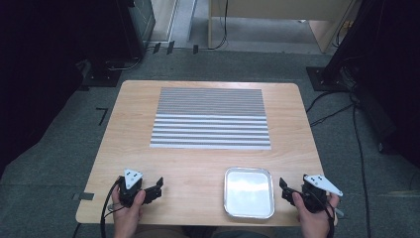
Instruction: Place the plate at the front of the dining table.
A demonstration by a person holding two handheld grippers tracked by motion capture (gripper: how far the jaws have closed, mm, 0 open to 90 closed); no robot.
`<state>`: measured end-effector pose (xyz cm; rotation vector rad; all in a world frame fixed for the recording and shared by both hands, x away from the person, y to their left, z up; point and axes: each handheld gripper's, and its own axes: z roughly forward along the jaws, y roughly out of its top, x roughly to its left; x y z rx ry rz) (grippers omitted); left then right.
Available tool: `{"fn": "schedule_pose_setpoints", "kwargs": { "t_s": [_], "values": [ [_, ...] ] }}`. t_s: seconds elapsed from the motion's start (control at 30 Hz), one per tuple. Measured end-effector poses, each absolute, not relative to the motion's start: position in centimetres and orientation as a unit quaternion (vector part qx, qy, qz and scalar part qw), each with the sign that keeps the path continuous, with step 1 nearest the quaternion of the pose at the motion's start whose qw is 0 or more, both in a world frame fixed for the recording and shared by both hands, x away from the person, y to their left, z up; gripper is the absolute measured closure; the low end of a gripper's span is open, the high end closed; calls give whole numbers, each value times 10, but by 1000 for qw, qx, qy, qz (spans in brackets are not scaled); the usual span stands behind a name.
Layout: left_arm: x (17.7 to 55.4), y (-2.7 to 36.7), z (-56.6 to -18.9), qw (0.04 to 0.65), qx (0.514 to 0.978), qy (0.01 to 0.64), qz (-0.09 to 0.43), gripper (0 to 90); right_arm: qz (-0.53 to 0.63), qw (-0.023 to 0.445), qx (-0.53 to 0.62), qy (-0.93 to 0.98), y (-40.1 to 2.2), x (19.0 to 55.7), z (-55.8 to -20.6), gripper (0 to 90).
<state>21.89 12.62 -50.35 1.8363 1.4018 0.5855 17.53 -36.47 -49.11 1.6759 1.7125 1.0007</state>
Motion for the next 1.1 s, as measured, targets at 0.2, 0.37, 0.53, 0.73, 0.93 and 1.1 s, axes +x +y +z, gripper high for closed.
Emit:
{"fn": "schedule_pose_setpoints", "kwargs": {
  "t_s": [0.2,0.37,0.53,0.73,0.93,1.1],
  "values": [
    [217,114,-504,374,719,541,223,131,371,274,617,638,-355,174,-488,127],
    [215,106,-505,378,723,538,212,131,372,276,619,634,-344,172,-483,136],
    [212,91,-505,382,729,528,209,131,376,281,618,631,-340,167,-482,220],
    [210,69,-505,395,734,515,199,131,418,255,613,620,-343,162,-485,408],
    [209,42,-504,410,740,508,164,151,449,225,607,616,-345,163,-490,543],
    [206,21,-502,425,735,507,149,310,447,179,618,622,-343,164,-491,634]
  ]
}}
